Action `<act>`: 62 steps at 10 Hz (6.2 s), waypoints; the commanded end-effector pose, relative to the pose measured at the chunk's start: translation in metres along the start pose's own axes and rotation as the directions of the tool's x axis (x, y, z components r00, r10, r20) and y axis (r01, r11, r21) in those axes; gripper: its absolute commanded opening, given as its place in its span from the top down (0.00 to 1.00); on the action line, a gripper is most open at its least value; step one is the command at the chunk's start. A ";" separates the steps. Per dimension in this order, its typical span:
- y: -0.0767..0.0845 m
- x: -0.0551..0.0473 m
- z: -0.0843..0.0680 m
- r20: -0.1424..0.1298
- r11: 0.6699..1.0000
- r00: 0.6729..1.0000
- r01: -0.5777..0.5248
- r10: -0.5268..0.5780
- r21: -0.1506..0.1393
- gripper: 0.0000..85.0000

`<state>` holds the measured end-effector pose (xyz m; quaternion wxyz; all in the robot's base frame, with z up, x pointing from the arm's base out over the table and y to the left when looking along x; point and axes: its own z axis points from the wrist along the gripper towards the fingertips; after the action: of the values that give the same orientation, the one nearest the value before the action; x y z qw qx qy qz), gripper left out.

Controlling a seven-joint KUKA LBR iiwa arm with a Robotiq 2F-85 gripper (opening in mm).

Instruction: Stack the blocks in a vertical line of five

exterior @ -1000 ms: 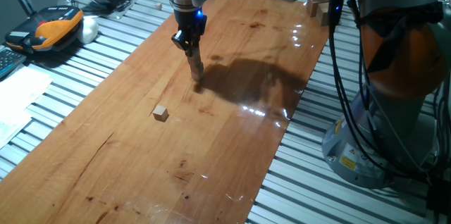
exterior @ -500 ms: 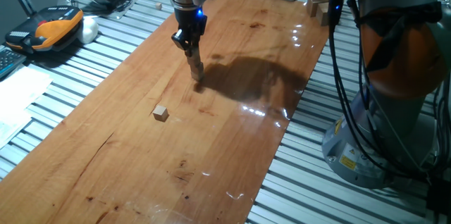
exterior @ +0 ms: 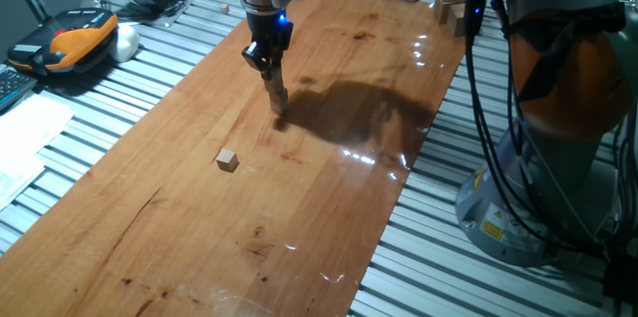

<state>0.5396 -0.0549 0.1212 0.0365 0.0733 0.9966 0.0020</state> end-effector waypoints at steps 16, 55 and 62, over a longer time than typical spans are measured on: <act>0.022 -0.032 -0.043 -0.072 0.997 0.996 -0.055 0.051 -0.052 0.60; 0.114 -0.036 -0.046 -0.046 0.993 0.994 0.096 -0.100 -0.073 1.00; 0.124 -0.036 -0.041 -0.062 1.000 0.998 0.029 -0.029 -0.005 1.00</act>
<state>0.5917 0.0647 0.1656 0.0086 0.0575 0.9983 0.0060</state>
